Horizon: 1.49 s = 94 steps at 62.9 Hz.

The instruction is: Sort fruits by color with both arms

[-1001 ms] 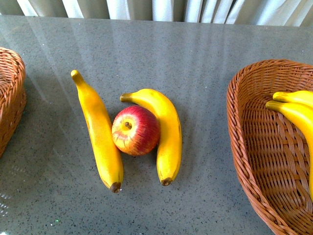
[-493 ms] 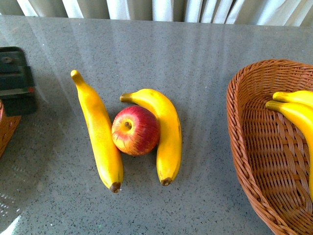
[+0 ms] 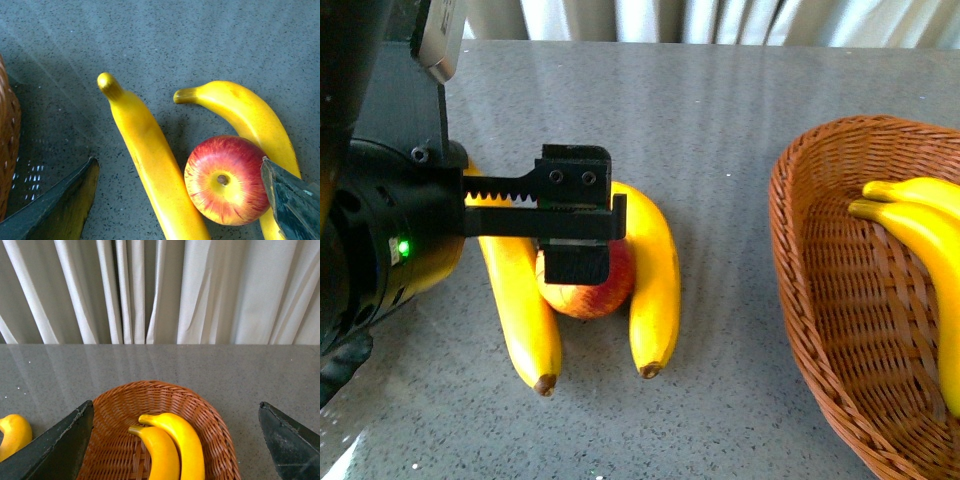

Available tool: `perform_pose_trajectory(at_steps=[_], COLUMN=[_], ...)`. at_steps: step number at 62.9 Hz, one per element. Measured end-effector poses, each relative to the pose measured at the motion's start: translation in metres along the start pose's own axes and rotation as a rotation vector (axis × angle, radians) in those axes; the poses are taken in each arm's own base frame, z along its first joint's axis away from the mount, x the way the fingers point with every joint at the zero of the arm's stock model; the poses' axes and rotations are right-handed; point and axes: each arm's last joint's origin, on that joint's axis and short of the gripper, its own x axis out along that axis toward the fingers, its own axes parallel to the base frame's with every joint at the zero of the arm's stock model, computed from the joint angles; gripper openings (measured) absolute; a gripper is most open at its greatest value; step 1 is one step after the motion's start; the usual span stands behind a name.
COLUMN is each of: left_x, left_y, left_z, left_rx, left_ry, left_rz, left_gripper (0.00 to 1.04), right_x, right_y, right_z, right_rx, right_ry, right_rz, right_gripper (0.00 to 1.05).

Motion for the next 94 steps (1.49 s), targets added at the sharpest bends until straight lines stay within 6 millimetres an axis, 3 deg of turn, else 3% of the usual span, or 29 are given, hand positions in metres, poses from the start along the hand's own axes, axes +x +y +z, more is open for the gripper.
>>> perform_pose_trajectory(at_steps=[20, 41, 57, 94], left_x=[0.009, 0.013, 0.022, 0.041], left_y=[-0.019, -0.025, -0.036, -0.037], left_z=[-0.003, -0.004, -0.016, -0.016], left_rx=[0.027, 0.028, 0.103, 0.137], left_ry=[0.013, 0.054, 0.100, 0.105], left_rz=[-0.055, -0.157, -0.172, -0.112], left_gripper=[0.96, 0.96, 0.96, 0.96], right_x=[0.000, 0.000, 0.000, 0.000], right_y=[0.000, 0.000, 0.000, 0.000], right_z=[0.000, 0.000, 0.000, 0.000], right_rx=[0.000, 0.000, 0.000, 0.000], right_ry=[0.000, 0.000, 0.000, 0.000], right_rz=[0.000, 0.000, 0.002, 0.000], right_gripper=[0.96, 0.96, 0.96, 0.96])
